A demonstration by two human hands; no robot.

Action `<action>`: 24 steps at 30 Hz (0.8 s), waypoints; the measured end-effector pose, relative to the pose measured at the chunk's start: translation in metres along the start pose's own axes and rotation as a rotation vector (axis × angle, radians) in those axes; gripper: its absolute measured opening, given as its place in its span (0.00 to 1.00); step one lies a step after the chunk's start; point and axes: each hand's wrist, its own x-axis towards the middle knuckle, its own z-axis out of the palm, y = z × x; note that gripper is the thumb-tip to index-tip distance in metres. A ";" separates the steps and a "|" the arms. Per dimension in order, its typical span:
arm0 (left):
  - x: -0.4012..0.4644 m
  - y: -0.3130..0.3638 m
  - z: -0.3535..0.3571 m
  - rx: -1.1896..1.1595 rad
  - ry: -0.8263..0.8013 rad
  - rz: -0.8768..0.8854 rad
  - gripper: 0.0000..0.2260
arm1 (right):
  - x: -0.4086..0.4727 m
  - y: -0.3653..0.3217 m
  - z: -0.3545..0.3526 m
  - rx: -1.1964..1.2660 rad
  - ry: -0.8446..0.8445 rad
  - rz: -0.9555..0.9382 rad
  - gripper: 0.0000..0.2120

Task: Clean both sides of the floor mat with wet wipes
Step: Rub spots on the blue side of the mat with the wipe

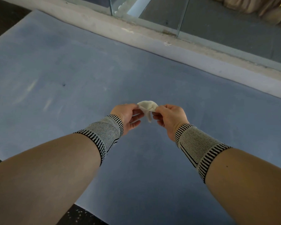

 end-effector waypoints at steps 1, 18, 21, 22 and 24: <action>0.000 0.000 0.001 0.008 -0.020 0.003 0.05 | 0.000 0.000 0.001 0.011 -0.003 0.005 0.03; 0.006 0.002 0.002 -0.070 -0.006 0.052 0.05 | 0.003 0.004 -0.012 0.266 0.047 0.190 0.03; 0.004 0.004 0.011 -0.097 -0.004 0.010 0.08 | 0.002 0.001 -0.007 0.372 0.030 0.206 0.04; 0.004 0.006 0.014 -0.096 -0.008 -0.002 0.07 | 0.001 0.000 -0.005 0.386 0.014 0.201 0.04; 0.002 0.008 0.018 -0.070 -0.033 -0.005 0.08 | -0.001 -0.003 -0.002 0.385 -0.028 0.186 0.04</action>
